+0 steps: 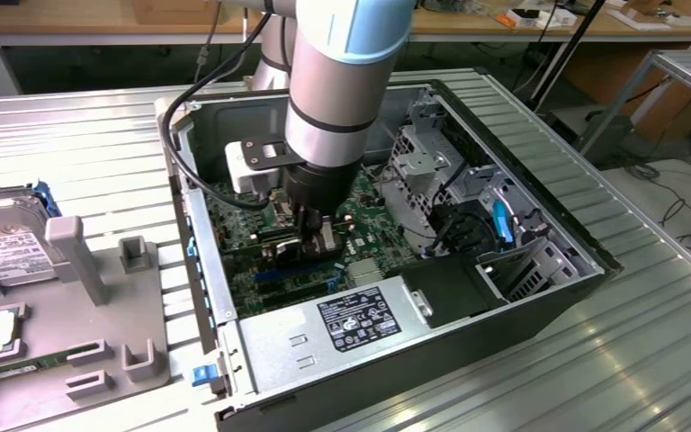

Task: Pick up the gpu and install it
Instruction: 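Insert the gpu into the slot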

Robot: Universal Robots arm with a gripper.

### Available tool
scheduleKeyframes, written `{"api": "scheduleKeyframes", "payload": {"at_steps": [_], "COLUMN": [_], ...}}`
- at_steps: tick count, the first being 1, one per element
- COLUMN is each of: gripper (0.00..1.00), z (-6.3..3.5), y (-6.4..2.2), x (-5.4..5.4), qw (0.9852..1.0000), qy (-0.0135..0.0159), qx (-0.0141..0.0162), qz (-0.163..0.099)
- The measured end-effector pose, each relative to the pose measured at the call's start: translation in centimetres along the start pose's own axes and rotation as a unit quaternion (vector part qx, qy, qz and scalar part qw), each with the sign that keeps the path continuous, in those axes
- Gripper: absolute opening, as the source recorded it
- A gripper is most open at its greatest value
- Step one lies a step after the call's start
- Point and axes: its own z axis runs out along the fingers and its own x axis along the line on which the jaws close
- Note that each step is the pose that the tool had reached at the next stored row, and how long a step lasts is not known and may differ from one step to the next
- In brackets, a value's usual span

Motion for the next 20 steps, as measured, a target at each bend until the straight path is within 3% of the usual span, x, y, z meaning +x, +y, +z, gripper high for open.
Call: {"api": "scheduleKeyframes", "payload": {"at_steps": [20], "gripper": [0.27], "z": [0.48], "y": [0.23], "x": [0.03], "qw": [1.0000], "qy": [0.0000], "qx": [0.0003], "qz": [-0.001]}}
